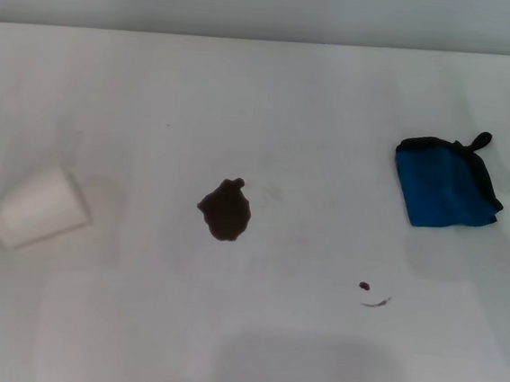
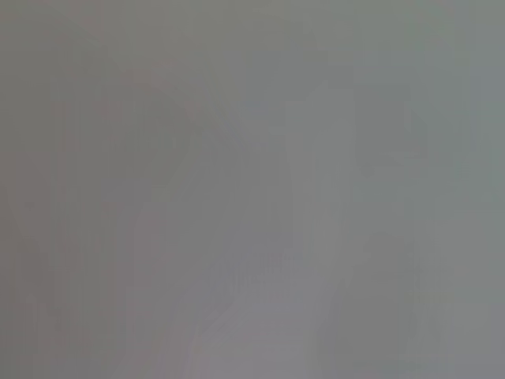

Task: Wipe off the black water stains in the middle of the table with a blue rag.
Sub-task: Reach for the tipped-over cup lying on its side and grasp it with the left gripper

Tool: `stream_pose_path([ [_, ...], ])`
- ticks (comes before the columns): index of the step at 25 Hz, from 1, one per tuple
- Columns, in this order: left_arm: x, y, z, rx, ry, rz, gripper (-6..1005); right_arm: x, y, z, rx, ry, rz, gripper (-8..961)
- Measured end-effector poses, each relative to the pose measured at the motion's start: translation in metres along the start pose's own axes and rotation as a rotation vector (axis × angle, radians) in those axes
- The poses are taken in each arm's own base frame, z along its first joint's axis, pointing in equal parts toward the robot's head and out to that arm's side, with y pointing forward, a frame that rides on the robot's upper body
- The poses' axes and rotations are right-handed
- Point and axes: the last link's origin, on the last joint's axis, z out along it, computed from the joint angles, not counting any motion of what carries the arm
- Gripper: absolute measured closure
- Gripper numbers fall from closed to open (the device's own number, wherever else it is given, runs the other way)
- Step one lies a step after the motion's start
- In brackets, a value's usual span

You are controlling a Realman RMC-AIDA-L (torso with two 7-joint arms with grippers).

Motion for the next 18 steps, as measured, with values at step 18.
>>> stream_pose_path([
  [18,-0.0021,0.0010,-0.0021,-0.001,-0.008,-0.003,122,0.0030,-0.0015,-0.0003,0.011,0.020,-0.004,102],
])
